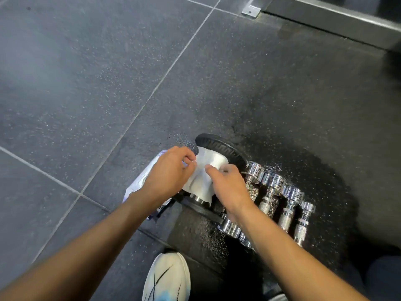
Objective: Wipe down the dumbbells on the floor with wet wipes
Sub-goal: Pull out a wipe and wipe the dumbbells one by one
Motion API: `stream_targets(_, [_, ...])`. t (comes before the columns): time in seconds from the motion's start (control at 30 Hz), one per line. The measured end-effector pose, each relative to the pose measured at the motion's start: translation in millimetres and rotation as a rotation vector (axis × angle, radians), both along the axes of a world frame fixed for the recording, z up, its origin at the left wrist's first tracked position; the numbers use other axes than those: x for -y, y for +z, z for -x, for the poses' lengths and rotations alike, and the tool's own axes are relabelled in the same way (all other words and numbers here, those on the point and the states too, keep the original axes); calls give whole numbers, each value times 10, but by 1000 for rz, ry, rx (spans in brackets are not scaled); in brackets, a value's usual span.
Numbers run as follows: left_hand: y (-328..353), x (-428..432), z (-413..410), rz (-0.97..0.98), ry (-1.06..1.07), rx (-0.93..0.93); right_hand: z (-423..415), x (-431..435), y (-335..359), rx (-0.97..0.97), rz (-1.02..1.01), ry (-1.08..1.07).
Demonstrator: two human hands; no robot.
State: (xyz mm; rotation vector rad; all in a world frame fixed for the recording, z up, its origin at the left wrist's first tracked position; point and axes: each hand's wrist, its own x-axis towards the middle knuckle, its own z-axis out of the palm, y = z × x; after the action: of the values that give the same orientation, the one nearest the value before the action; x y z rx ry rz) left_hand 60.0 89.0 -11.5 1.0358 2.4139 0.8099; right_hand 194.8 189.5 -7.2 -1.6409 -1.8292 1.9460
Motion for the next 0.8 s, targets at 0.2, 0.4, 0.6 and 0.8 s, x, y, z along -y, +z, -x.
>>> stream_targets(0.2, [-62,181,-362,-23,-8,43,391,-126,-271,-107,364,-310])
stream_targets(0.4, [-67,194,-601,-96,66,-135,479,-168,-335,-257,561,-418])
stream_targets(0.6, [-2,146,-676,-38,108,-70,244,31,-401,-179,635,-151])
stream_targets(0.8, [-79,177,-633,-82,151,-11,295,143,-444,-3,427,17])
